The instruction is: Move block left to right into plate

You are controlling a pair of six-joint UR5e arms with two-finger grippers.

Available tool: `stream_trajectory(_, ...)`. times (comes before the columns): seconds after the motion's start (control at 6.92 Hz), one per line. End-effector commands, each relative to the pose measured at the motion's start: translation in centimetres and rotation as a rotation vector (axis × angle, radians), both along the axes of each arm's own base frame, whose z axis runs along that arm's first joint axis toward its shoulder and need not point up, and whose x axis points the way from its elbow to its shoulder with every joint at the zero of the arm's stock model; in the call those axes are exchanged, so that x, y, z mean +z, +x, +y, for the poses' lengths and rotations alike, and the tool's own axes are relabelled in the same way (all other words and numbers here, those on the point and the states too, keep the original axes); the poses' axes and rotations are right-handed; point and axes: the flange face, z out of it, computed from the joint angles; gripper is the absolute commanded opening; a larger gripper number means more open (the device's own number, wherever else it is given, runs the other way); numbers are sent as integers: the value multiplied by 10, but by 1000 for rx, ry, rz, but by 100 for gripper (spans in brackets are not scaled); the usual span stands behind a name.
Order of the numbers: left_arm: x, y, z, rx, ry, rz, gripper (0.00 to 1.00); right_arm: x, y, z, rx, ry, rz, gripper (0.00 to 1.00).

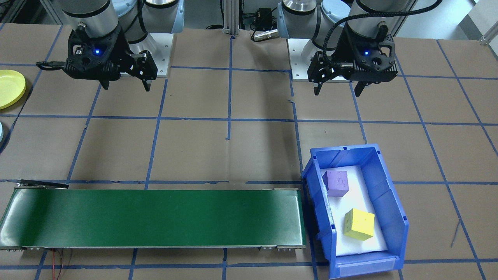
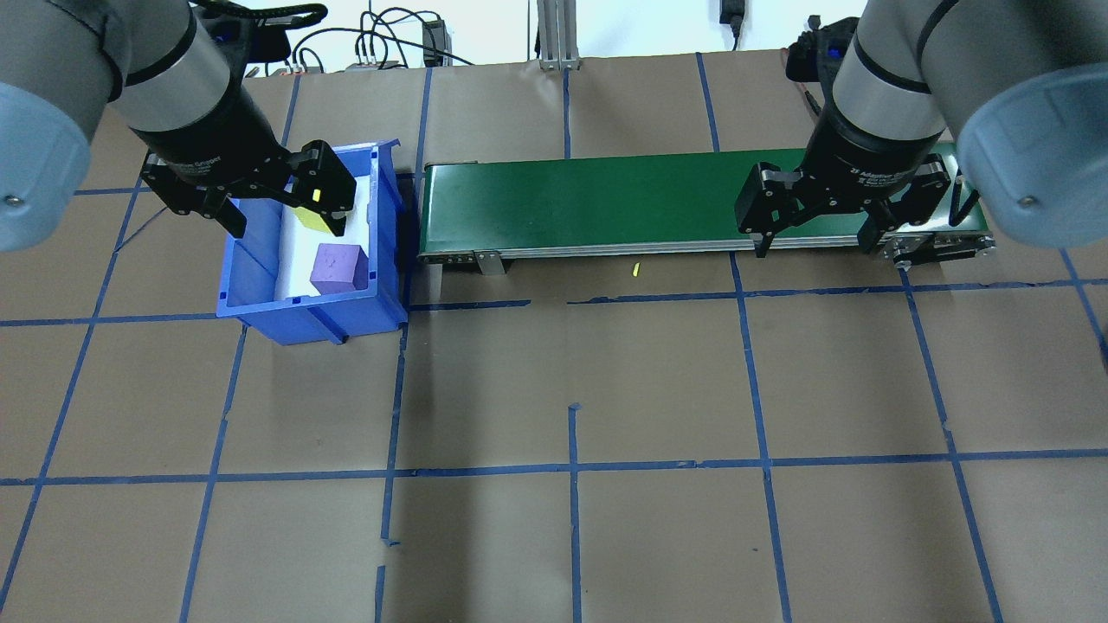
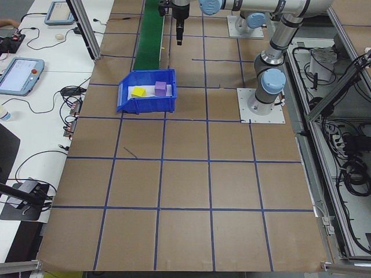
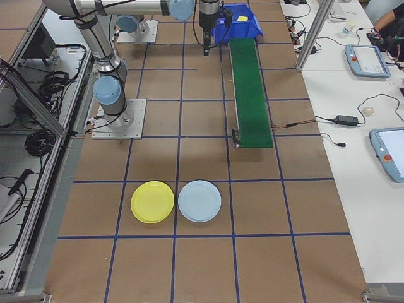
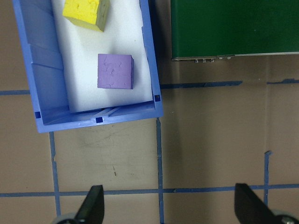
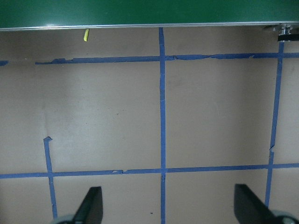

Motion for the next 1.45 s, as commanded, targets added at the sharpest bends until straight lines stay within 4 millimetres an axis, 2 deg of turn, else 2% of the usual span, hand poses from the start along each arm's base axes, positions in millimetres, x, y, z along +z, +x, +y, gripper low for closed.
stream_trajectory(0.0, 1, 1, 0, 3, 5, 3, 100, 0, -1, 1, 1, 4, 7, 100)
stream_trajectory(0.29, -1, 4, -3, -7, 2, 4, 100, 0, -2, 1, 7, 6, 8, 100)
stream_trajectory(0.43, -25, 13, -24, -21, 28, 13, 100, 0, -1, 1, 7, 5, 7, 100)
stream_trajectory(0.58, -68, 18, -69, -94, 9, 12, 100, 0, -1, 0, 7, 3, 5, 100)
stream_trajectory(0.72, -104, 33, -93, -99, 20, 16, 100, 0, -1, 0, 9, 3, 3, 100)
stream_trajectory(0.87, -126, 64, -110, -75, 37, 22, 100, 0, -1, 0, 9, 2, 3, 100)
stream_trajectory(1.01, -139, 84, -119, -111, 37, 23, 100, 0, -1, 0, 9, 3, 3, 100)
stream_trajectory(1.3, -176, 92, -135, -116, 67, 29, 100, -1, -1, 1, 9, 5, 5, 100)
